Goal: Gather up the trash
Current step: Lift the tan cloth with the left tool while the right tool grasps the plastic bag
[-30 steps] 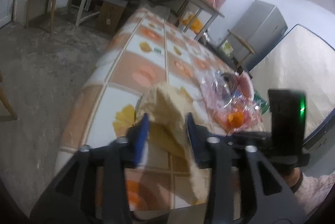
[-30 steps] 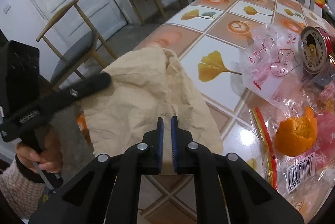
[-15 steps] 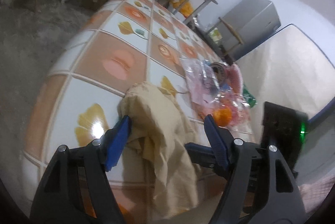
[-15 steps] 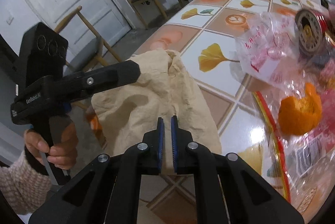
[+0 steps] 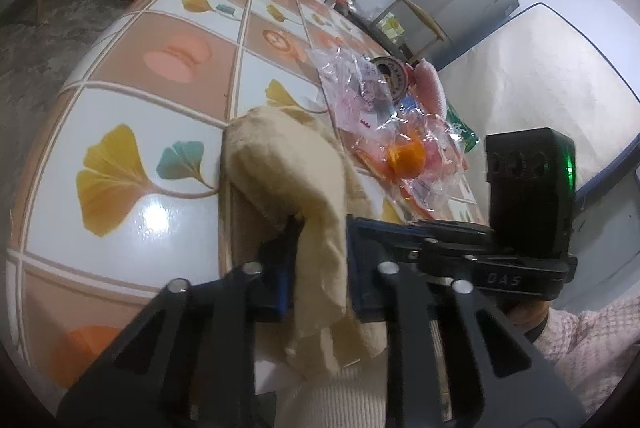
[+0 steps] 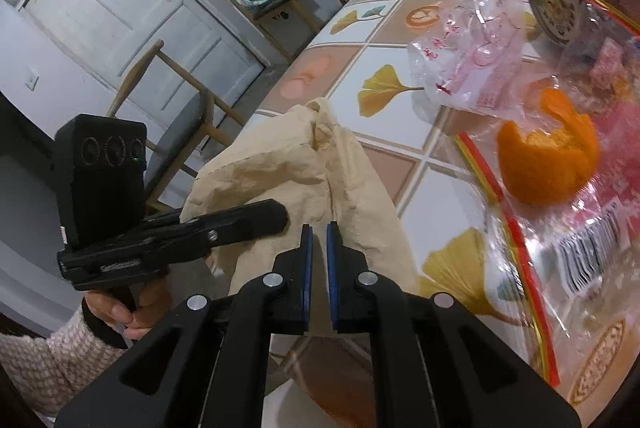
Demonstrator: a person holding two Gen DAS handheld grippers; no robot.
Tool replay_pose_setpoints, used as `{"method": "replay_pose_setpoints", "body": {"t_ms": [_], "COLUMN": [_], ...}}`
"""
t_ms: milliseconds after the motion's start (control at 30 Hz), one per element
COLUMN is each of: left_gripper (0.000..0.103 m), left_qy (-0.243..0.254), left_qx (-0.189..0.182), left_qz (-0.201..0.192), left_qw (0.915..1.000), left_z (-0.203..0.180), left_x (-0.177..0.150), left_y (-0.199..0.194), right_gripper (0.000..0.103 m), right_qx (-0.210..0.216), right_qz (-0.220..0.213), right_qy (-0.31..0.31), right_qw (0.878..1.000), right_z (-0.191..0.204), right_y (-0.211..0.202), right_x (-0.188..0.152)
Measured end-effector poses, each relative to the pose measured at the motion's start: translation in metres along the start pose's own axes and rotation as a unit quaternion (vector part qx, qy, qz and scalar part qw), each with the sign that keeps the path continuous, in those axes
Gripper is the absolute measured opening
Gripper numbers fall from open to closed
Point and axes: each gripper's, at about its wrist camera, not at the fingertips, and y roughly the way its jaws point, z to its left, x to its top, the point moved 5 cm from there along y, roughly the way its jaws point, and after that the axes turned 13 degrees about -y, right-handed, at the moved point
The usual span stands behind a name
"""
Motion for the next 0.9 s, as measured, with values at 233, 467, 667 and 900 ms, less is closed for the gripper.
{"method": "replay_pose_setpoints", "body": {"t_ms": [233, 467, 667, 900], "left_gripper": [0.004, 0.004, 0.004, 0.004], "left_qy": [0.032, 0.128, 0.14, 0.135], "left_qx": [0.062, 0.166, 0.183, 0.182], "left_qz": [-0.006, -0.028, -0.029, -0.031], "left_qw": [0.9975, 0.9774, 0.9727, 0.9734], "left_z": [-0.013, -0.034, -0.038, -0.039], "left_x": [-0.006, -0.017, -0.018, -0.018], "left_y": [0.007, 0.011, 0.013, 0.014], "right_gripper": [0.008, 0.046, 0.058, 0.061], "right_qx": [-0.031, -0.093, -0.088, -0.035], "right_qz": [-0.036, -0.083, -0.096, -0.108], "right_qy": [-0.009, 0.071, 0.198, 0.228], "right_qw": [0.999, 0.99, 0.971, 0.967], "right_z": [-0.001, -0.051, -0.112, -0.125], "right_y": [-0.051, -0.135, -0.148, -0.108], "right_x": [-0.012, -0.048, -0.063, -0.042]}}
